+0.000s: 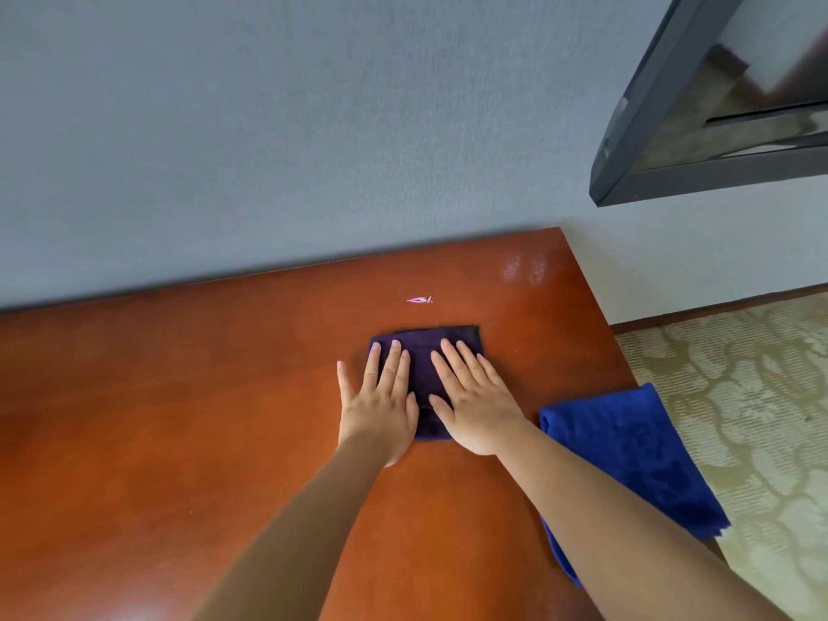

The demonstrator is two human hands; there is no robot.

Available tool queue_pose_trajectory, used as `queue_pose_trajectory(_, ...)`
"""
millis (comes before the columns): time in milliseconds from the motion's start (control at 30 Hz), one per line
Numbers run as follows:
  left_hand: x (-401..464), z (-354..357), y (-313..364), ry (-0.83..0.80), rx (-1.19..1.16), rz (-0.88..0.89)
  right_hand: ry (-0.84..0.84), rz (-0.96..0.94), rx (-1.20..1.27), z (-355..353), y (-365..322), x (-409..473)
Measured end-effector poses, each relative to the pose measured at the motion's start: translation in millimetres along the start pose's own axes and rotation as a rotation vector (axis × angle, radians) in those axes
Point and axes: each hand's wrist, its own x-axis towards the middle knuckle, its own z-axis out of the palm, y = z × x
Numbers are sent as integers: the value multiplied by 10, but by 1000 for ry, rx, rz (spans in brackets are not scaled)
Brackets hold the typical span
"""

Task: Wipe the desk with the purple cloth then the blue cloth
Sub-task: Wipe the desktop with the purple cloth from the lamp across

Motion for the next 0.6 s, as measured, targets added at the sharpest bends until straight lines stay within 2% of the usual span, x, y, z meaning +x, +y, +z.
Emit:
queue_pose_trajectory(333,592,-186,-172,28,-14,-6,3,28,-15,-237,160,574)
queue_pose_trajectory(600,969,-452,-291,-29,-20,64,-13,92,17,-311,137,789)
